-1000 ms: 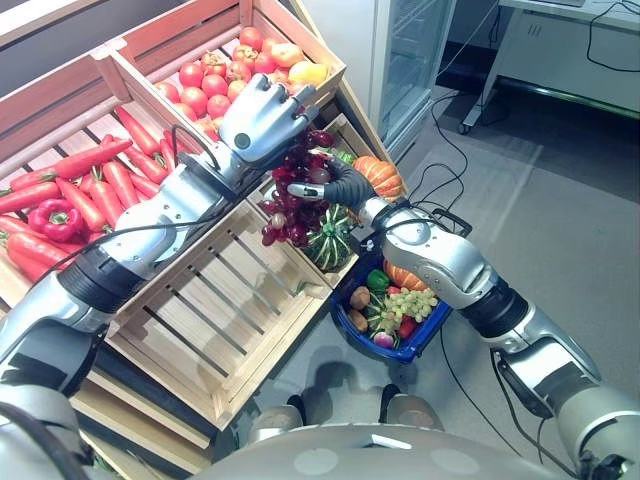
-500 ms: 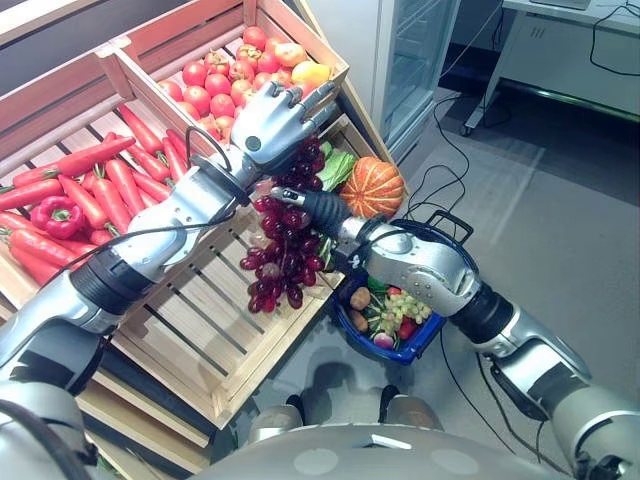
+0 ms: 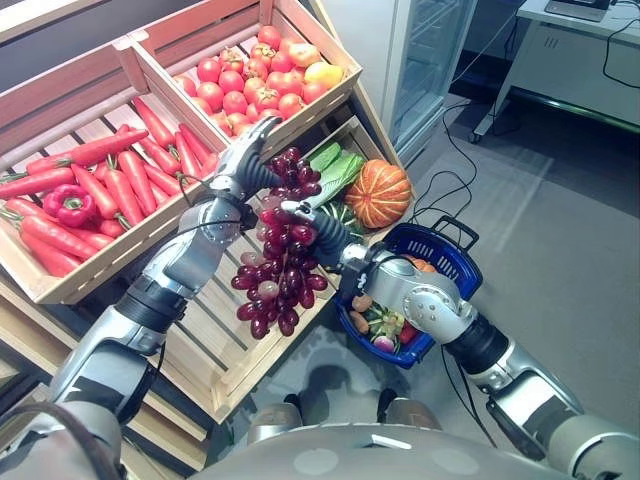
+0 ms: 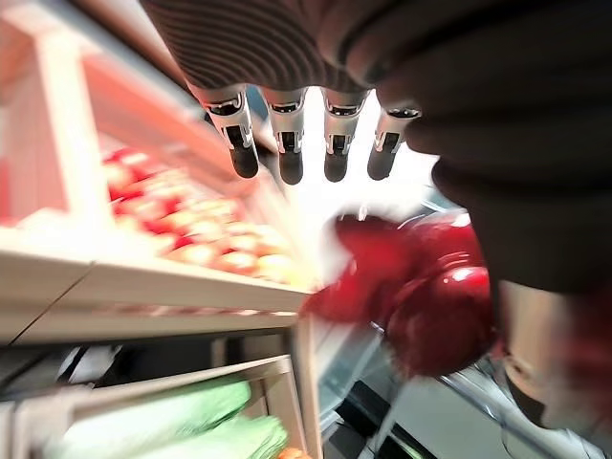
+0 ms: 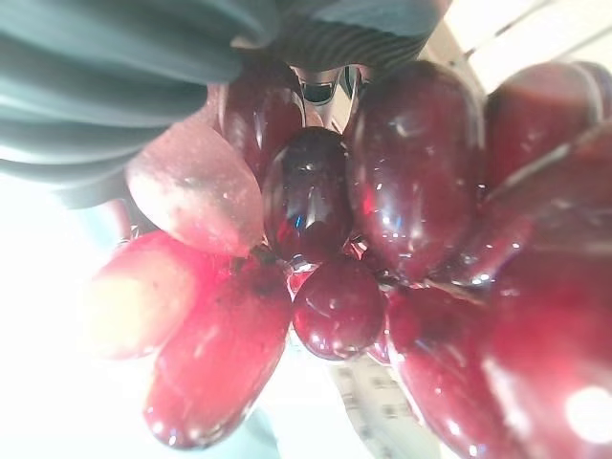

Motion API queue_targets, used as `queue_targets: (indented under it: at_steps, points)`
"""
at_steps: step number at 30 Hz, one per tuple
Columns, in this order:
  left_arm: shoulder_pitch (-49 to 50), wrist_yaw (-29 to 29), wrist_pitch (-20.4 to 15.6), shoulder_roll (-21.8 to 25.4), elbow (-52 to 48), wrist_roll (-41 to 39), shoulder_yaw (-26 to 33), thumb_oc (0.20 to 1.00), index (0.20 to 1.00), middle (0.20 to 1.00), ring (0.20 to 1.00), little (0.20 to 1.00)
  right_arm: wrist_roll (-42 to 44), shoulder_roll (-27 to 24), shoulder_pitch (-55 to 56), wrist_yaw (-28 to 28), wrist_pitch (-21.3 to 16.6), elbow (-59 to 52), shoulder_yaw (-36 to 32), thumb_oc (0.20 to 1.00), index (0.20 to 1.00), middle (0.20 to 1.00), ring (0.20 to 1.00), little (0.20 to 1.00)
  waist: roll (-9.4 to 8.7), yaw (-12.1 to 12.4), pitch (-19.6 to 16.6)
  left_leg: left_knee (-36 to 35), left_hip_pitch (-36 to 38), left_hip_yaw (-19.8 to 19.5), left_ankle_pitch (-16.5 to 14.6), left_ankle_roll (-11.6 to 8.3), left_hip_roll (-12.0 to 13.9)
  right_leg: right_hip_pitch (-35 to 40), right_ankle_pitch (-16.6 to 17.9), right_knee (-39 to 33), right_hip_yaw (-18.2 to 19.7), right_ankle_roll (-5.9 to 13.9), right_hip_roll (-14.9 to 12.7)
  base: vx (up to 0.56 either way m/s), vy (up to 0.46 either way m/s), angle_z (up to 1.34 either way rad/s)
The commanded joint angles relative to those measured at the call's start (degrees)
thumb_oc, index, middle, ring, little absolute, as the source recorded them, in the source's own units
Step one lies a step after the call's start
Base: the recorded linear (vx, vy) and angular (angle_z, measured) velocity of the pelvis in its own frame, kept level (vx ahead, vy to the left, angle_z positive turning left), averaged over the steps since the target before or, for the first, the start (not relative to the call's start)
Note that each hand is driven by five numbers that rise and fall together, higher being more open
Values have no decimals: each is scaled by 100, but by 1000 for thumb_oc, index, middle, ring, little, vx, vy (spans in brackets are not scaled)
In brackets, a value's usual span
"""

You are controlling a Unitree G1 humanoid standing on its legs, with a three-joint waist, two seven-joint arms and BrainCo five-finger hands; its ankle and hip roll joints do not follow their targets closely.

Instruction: Pick up fruits and vegetables into the basket

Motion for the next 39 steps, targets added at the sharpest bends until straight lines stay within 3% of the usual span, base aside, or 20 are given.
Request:
queue_targets:
  at_steps: [1,6,7,9,12,25,30,35,39]
  points:
    - [-415,637,-146,385,290,-409,591,1000,1000,1000,1000,1000,417,382,-365,401,-650,-808,-788,200,200,200,200,200,-236,-221,254,294,-392,217,60,308,-324,129,-139,90,162,276,24,-129,-37,-2]
    - [-452,1299,-910,530,631,-1056,1104,1000,1000,1000,1000,1000,460,34,-275,630,-733,-719,-1478,200,200,200,200,200,-205,-354,631,378,-836,287,118,277,-322,-303,-151,204,166,228,15,-242,-13,-8]
    - [-444,1338,-998,547,632,-1119,1153,1000,1000,1000,1000,1000,466,-2,-261,644,-755,-706,-1549,200,200,200,200,200,-203,-365,672,385,-879,293,123,275,-321,-344,-153,216,166,220,14,-236,-15,0]
    - [-323,1406,-1506,596,580,-1584,1522,1000,1000,1000,1000,1000,408,-143,-141,806,-849,-610,-2002,200,200,200,200,200,-213,-415,899,461,-1159,324,148,268,-309,-608,-156,299,166,174,14,-295,-41,-1]
    - [-204,1383,-1757,623,516,-1882,1788,1000,1000,1000,1000,1000,361,-226,-67,965,-955,-518,-2303,200,200,200,200,200,-219,-456,1120,550,-1424,338,178,261,-288,-901,-155,436,167,123,24,-196,-25,-1]
    - [375,165,-1800,508,265,-3309,2011,1000,1000,1000,1000,1000,651,-524,-55,988,-1781,216,-3275,200,200,200,200,200,-96,-448,1855,945,-2339,338,239,264,-368,-1866,-205,1019,57,56,-12,-114,-20,0]
    - [743,-859,-1905,341,-237,-3718,1727,1000,1000,1000,1000,1000,1060,-586,-152,861,-2164,678,-3417,200,200,200,200,200,-12,-316,1973,1077,-2795,295,225,307,-461,-2320,-226,1252,-28,78,-41,-46,-61,7]
    - [1312,-1817,-1662,168,-999,-4542,1237,1000,1000,1000,1000,1000,1708,-746,-242,947,-2792,1280,-3427,200,200,200,200,200,96,-118,1973,1201,-3422,265,229,373,-538,-2929,-202,1486,-150,110,-104,-41,-85,13]
    - [1505,-2094,-1549,82,-1272,-4954,854,1000,1000,1000,1000,1000,2172,-949,-484,786,-3022,1831,-3396,200,200,200,200,200,164,1,1973,1298,-3818,248,224,418,-551,-3310,-168,1628,-223,120,-148,-27,-100,13]
